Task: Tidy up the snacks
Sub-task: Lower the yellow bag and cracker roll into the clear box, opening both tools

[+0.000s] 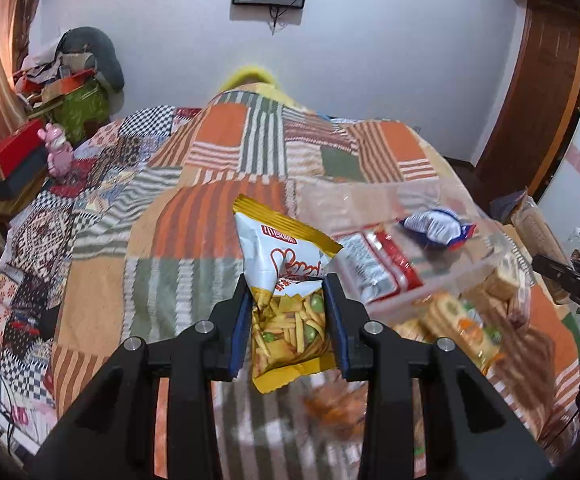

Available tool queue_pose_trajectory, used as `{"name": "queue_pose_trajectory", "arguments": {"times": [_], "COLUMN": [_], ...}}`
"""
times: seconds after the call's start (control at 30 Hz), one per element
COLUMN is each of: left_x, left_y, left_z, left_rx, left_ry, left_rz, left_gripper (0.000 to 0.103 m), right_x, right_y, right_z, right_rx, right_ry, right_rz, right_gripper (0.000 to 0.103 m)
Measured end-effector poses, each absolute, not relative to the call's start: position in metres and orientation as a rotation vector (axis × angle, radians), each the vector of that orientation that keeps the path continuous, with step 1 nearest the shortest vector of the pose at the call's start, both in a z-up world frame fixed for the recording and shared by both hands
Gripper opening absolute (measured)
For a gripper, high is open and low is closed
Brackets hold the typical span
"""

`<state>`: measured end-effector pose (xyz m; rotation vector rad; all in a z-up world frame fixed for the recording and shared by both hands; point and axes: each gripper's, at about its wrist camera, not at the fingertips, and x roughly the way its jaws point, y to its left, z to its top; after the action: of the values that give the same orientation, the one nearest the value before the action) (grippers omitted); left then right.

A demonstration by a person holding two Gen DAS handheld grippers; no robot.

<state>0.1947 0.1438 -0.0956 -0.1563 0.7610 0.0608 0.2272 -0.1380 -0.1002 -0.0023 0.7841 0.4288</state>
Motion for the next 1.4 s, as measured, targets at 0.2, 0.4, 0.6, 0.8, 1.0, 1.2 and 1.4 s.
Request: {"name": "queue_pose_trajectory", "arguments": {"times": [0.2,0.4,0.6,0.8,1.0,1.2,1.4], "left_x": [0.221,0.251,0.278,0.301,0.312,0.312,0.304], "left_y": [0.127,0.111,0.098,0.087,0.081,0.080,0.085], "left_z": [-0.089,-0.092,-0.103,-0.121,-0.135,-0.139,-0.133], "left_rx": [-0.141,-0.131,-0.131,-0.124,-0.108,-0.099,-0.088], "left_ry": [0.742,0.752,0.781,0.827,0.853,0.862,0.867], "left_rz": [0.034,0.004,-0.023,-0.051,-0.064,-0.058,-0.044], "left_gripper": [0.035,0.035,0.035,0.035,0.034,0.035,0.040], "right_x": [0.248,0.266,0.285,0.300,0.306,0.309,0.302], "right_y": [-0.119,-0.091,-0.066,-0.056,-0.054,-0.055,-0.057], "right_z": [-0.094,-0.098,-0.109,-0.126,-0.138,-0.144,-0.135], "right_rx": [0.016,0.024,0.002,-0.020,-0.038,-0.048,-0.065], "right_ry": [0.757,0.757,0.786,0.831,0.865,0.899,0.885], "right_rz": [0.456,0.478,0.496,0.499,0.498,0.500,0.512], "right_gripper": [0.033,0.033,0.033,0.033,0.033,0.034,0.036]}}
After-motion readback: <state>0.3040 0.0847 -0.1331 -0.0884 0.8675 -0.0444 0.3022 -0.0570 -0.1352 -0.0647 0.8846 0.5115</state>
